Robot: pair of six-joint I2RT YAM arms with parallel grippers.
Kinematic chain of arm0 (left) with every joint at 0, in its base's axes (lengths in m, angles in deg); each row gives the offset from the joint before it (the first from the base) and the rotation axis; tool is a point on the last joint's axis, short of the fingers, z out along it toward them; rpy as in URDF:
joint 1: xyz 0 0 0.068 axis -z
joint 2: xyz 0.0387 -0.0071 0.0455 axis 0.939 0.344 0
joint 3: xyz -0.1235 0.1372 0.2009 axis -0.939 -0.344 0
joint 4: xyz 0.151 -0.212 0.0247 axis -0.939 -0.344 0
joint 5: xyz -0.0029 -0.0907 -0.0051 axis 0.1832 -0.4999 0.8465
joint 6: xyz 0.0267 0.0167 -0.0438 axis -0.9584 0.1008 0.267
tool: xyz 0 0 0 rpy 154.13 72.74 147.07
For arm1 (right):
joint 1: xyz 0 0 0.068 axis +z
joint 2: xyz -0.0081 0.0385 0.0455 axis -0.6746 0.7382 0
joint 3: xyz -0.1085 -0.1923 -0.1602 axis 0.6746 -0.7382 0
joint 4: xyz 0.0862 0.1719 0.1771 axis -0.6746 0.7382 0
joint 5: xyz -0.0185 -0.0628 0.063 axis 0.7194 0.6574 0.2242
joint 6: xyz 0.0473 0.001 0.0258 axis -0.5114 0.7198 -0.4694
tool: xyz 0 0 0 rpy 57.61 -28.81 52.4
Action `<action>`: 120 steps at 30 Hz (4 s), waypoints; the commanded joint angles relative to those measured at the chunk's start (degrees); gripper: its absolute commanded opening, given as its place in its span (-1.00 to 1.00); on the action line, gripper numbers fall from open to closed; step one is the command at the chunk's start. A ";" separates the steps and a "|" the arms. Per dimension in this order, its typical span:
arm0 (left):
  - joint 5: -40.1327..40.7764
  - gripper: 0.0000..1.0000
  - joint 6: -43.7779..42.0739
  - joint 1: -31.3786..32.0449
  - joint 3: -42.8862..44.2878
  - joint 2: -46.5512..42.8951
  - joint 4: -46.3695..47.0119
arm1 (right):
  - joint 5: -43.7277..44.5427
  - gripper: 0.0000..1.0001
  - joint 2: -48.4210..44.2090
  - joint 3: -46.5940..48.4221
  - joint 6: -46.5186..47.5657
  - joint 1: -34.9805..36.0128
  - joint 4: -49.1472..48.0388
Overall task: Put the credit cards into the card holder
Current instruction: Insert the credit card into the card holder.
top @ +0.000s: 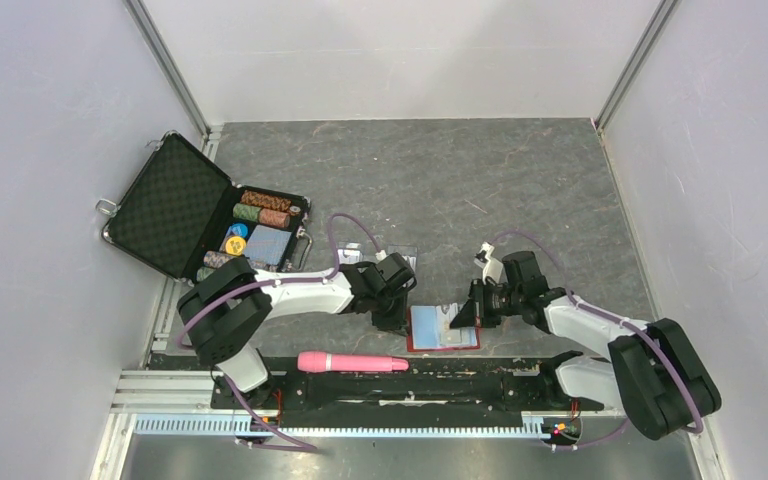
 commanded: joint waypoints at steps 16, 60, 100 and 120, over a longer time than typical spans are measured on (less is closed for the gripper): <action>2.67 -0.80 -3.07 1.41 0.49 3.93 -1.82 | -3.55 -1.00 4.08 -3.10 -3.68 0.40 -9.52; 2.93 -0.95 -1.91 2.18 0.40 5.45 -1.73 | 12.38 -1.00 -12.04 -10.95 -10.79 -1.55 -7.22; 2.58 -0.95 -1.29 2.71 0.13 6.73 -0.56 | 19.60 -1.00 -15.40 -7.68 -9.56 -2.82 -3.95; 2.21 -0.96 -0.86 3.11 0.76 7.57 0.11 | 0.90 -1.00 -16.88 -16.84 -20.32 -2.83 -18.48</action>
